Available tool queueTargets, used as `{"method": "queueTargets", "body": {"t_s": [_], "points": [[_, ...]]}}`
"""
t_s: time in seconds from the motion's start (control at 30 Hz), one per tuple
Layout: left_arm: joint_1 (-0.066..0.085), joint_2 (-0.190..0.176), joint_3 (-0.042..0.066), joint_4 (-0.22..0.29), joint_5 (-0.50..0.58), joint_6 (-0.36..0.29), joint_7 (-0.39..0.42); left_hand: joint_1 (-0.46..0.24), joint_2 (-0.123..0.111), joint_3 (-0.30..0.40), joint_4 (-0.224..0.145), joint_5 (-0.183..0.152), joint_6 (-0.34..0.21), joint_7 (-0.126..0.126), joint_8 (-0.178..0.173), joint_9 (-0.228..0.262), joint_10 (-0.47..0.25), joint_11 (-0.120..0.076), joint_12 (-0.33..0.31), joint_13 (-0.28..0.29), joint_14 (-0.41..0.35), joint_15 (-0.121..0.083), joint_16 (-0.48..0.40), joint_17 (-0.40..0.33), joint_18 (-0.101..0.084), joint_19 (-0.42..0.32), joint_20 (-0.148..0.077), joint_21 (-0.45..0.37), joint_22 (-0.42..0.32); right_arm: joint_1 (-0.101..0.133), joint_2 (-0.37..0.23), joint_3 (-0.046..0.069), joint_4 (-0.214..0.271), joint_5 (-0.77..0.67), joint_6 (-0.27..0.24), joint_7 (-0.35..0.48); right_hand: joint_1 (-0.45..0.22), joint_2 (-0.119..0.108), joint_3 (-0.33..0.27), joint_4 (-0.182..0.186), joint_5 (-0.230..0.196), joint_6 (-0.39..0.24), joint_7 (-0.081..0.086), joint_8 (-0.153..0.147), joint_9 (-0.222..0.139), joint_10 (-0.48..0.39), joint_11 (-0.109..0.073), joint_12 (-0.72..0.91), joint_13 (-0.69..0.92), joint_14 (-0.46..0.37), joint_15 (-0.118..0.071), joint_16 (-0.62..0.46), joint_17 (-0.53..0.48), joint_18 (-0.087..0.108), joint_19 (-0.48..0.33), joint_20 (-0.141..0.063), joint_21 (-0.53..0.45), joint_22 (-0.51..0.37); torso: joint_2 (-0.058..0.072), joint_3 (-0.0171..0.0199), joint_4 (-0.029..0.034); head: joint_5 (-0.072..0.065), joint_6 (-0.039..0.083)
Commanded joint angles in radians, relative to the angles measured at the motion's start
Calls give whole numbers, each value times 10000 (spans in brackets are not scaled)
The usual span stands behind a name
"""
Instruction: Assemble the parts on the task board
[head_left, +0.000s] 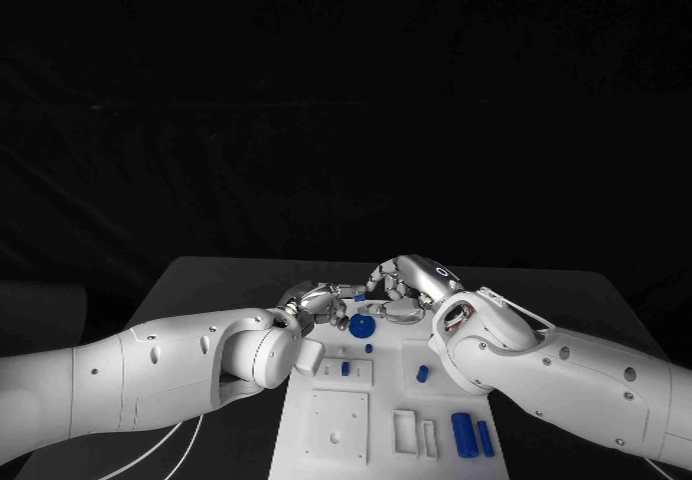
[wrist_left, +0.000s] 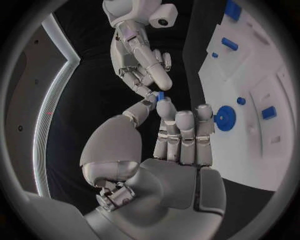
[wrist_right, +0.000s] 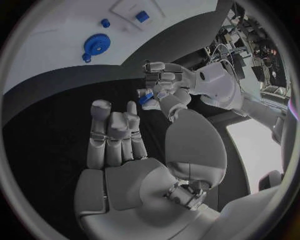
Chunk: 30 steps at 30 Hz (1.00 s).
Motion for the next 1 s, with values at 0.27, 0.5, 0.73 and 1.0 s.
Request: {"method": "queueTargets", "body": {"t_s": [0.27,0.5,0.73,1.0], "points": [[-4,25,5,89,5,315,-10,93,60,175,-201,33,38,-33,31,7,198,-257,65,20,289,-617,54,16,92,-16,-1227,82,228,-21,45,2,25,-147,-174,147,-144,91,346,190,-42,311,49,99,51,174,-66,103,36,29,-123,88,70,284,50,-25,175,230,-3,-1,2,-3,-29],[-4,33,2,107,-66,379,-87,95,62,175,-203,32,38,-33,32,3,194,-257,79,25,286,-618,64,18,92,-20,-1229,90,228,-24,49,2,23,-144,-152,185,-145,112,549,320,-47,401,19,124,75,235,-93,123,62,39,-146,104,100,284,41,-25,259,226,-4,-6,1,-12,-40],[-4,25,0,123,-74,419,-112,99,67,176,-208,31,39,-33,34,-3,189,-258,103,31,284,-618,80,20,92,-25,-1233,102,227,-26,49,2,21,-132,-116,215,-43,197,877,452,-50,472,-5,139,98,293,-117,133,94,49,-167,118,130,284,28,-22,352,221,-5,-5,-5,-5,-42],[-4,15,-3,120,-81,466,-117,101,68,176,-212,30,39,-33,35,-7,184,-258,119,36,282,-619,92,21,92,-28,-1236,112,227,-32,41,2,3,-132,-111,239,369,351,1464,436,-49,524,-23,140,119,336,-134,129,136,53,-182,118,152,284,-7,-27,438,212,-4,-2,-5,-10,-58]]}}
